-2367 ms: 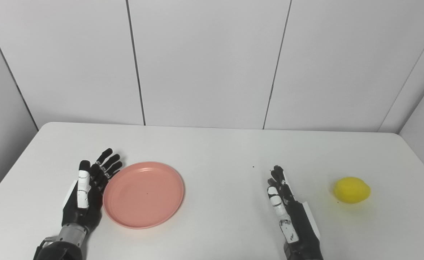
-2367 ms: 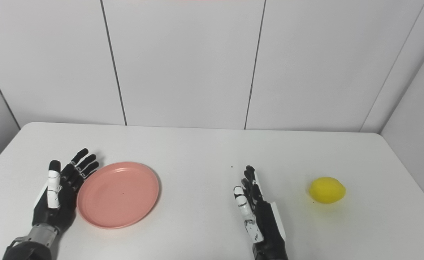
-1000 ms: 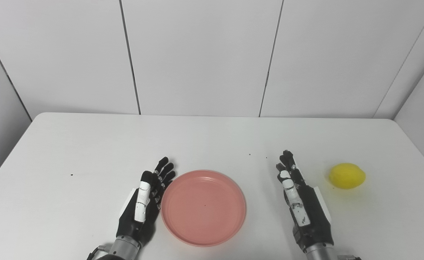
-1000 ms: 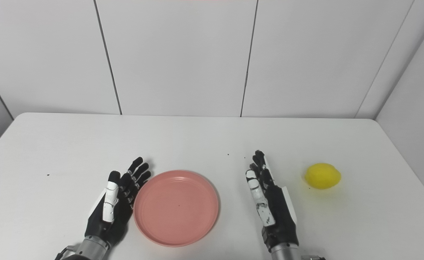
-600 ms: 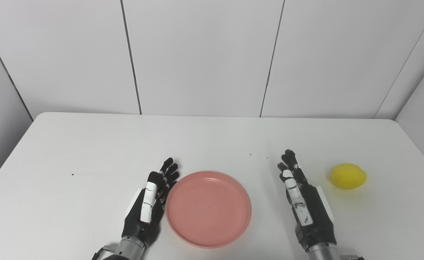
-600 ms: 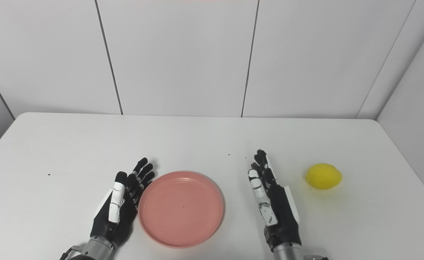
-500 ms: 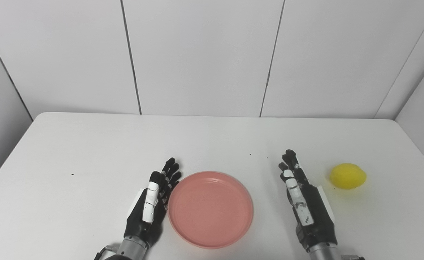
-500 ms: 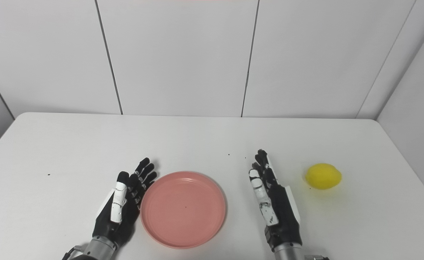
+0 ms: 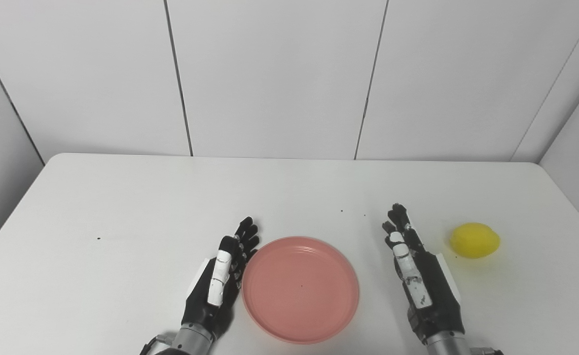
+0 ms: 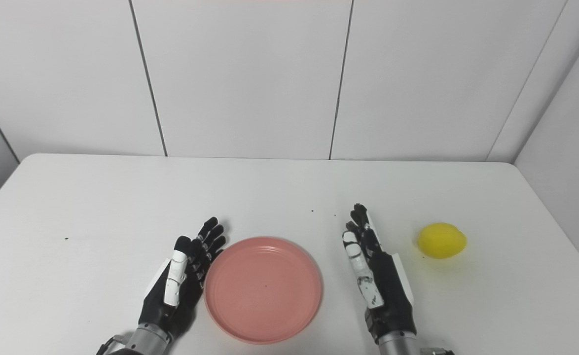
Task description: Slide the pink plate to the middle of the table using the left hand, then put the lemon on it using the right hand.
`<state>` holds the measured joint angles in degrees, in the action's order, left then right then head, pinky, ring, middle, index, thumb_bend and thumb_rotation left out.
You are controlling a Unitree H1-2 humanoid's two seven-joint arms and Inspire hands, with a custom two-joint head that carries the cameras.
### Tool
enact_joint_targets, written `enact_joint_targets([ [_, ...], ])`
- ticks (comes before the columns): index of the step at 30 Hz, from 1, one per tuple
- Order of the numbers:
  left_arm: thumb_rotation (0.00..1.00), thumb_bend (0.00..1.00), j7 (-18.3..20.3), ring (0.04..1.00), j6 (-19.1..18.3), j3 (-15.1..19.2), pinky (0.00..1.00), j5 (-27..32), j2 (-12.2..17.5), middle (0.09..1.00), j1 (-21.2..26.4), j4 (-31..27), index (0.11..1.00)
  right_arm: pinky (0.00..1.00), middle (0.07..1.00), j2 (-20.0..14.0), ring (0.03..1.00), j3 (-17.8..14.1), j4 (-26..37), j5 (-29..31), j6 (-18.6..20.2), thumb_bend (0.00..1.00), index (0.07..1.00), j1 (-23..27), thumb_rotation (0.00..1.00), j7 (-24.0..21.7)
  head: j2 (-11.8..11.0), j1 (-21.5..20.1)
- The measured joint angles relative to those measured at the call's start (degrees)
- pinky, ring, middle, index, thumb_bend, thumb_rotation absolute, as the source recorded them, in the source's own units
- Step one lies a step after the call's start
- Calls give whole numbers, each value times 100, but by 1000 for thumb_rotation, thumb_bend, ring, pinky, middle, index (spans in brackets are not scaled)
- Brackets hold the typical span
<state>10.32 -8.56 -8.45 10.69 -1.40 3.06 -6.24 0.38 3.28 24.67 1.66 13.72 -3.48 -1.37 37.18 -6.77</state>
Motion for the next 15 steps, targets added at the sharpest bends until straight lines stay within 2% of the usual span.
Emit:
enact_joint_targets([
  [9,1000,835,-6,1000,0,75,1000,7,0,1000,-17,-11,1000,1000,983,6,965,-3,15,15,74,602,978,-1,830,0,0,-9],
  [15,1000,861,-31,1000,91,318,1000,-1,53,1000,-51,-48,1000,1000,985,7,977,-25,38,51,117,622,986,1,821,0,26,-35],
])
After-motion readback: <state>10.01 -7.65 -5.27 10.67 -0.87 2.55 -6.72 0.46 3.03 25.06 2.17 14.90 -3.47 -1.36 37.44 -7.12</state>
